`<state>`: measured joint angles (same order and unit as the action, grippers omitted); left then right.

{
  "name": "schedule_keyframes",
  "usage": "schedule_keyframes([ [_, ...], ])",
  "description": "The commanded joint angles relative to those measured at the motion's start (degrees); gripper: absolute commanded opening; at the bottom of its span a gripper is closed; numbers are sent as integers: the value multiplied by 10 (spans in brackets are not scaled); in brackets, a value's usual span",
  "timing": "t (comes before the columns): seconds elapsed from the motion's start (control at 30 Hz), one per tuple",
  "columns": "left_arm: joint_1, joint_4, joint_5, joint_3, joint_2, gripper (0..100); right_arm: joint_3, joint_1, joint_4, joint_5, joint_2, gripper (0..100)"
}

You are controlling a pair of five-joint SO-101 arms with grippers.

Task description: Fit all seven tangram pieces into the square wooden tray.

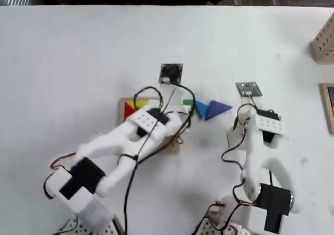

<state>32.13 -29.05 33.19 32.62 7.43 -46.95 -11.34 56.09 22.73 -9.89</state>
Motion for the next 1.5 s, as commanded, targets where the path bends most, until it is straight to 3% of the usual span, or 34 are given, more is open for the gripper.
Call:
schedule_keyframes([
  [0.0, -8, -14, -28, -3, -9, 20, 1, 1, -5, 7, -20, 22],
  [0.37, -33, -43, -41, -2, -9, 20, 1, 1, -6, 7, -20, 23],
  [0.77, -34, -185, -165, -1, -114, 20, 2, 1, -6, 8, -20, 23],
  [0.93, -67, -229, -191, -1, -131, 20, 2, 1, -6, 8, -20, 23],
  [1.03, -81, -223, -228, 27, -132, 20, 2, 1, -6, 8, -20, 23],
  [1.2, -110, -184, -235, 80, -132, 20, 2, 1, -6, 8, -20, 23],
  [1.47, -121, -185, -234, 93, -132, 20, 2, 1, -6, 8, -21, 23],
])
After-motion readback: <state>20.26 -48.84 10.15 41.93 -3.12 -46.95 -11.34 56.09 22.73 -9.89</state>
